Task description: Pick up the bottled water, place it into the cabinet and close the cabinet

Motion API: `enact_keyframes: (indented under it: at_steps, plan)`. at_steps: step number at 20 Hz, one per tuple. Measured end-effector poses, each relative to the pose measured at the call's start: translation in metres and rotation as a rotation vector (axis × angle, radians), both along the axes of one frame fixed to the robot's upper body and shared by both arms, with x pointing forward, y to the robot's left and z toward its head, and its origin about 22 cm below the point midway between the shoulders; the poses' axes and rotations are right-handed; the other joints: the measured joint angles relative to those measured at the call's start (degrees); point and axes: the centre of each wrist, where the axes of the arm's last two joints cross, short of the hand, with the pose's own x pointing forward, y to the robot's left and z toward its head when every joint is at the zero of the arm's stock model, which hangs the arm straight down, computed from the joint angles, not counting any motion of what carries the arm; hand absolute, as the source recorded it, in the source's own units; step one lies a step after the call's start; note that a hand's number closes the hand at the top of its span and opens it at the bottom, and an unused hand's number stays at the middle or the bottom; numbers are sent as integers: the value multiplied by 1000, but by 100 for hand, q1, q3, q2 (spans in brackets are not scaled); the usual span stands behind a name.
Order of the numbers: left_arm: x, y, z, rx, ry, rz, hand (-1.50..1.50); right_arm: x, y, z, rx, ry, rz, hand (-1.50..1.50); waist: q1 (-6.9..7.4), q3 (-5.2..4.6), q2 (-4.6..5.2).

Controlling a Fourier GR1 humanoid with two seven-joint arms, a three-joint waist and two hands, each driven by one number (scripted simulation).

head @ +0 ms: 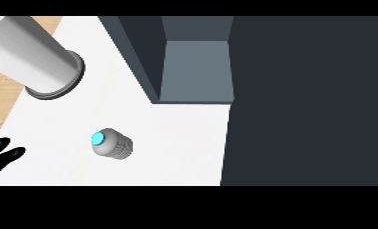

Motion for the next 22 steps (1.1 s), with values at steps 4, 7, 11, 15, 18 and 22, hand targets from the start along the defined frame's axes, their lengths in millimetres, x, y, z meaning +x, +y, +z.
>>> enact_keyframes:
  at_steps: [4,7,11,15,18,22]
  plan:
    - [-9,14,14,16,20,10,-150,-2,7,3,16,18,7,-150,8,0,3]
    - [-10,19,17,27,27,19,-150,0,11,9,22,20,13,-150,-2,0,10]
    - [-13,23,16,39,28,18,-150,-1,16,13,29,35,20,-150,-16,-1,10]
    - [-16,27,12,48,33,32,-150,-4,19,12,38,44,25,-150,-37,0,7]
    - [-14,27,15,58,36,41,-150,-5,21,12,42,53,30,-150,-60,0,8]
    - [-14,21,2,68,25,49,-150,-4,20,15,30,41,19,-150,-60,-1,11]
